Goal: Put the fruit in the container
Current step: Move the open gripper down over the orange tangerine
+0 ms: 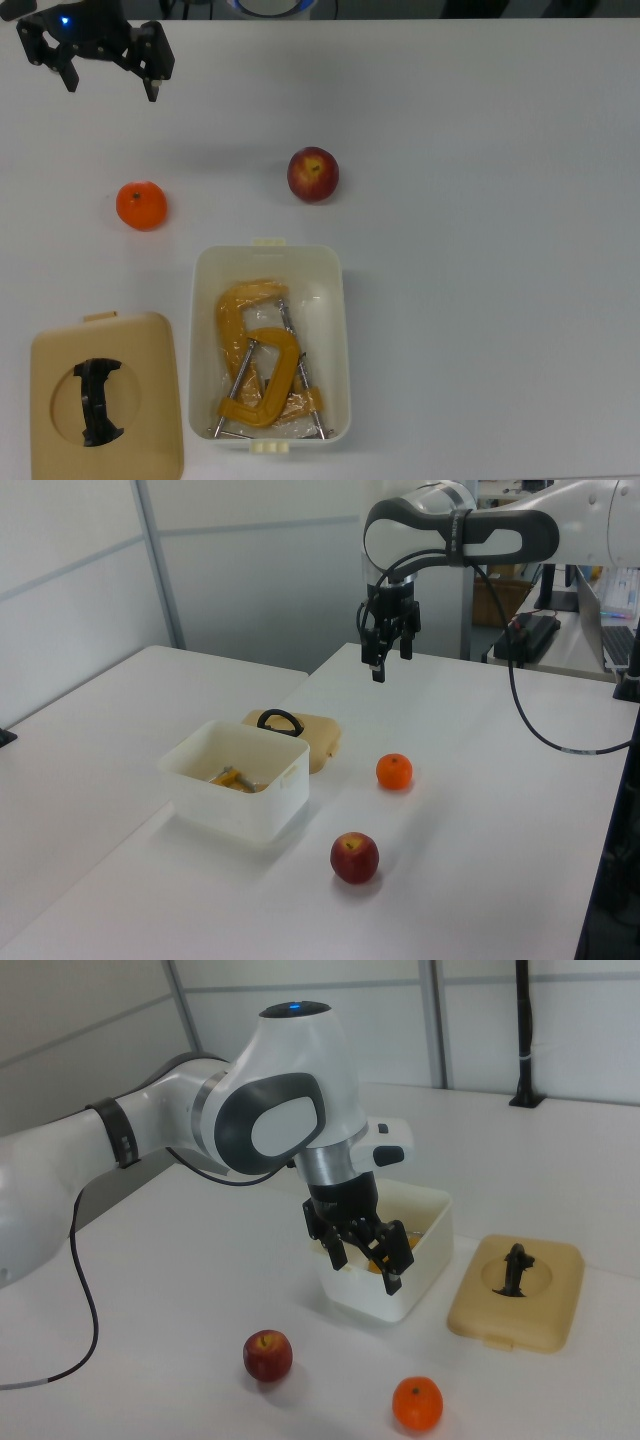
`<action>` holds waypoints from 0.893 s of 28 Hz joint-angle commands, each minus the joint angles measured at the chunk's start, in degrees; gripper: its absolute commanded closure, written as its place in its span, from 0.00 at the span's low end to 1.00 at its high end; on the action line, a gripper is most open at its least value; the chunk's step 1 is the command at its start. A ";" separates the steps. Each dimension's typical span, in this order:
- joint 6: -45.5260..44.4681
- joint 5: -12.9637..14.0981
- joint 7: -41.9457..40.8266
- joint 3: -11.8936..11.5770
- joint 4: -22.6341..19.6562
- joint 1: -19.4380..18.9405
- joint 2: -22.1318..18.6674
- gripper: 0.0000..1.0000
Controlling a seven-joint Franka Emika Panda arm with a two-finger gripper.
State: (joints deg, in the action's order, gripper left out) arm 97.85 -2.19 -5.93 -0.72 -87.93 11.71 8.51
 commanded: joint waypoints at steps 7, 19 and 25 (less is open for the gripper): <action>1.72 0.53 -3.30 0.02 -1.79 -1.15 1.68 0.00; 15.25 -1.85 3.38 0.02 -11.47 -3.09 2.65 0.00; 22.46 -5.97 7.86 0.02 -16.04 -3.18 3.71 0.00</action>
State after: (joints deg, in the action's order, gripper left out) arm 114.68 -4.80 -1.85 -0.48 -99.46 8.86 12.49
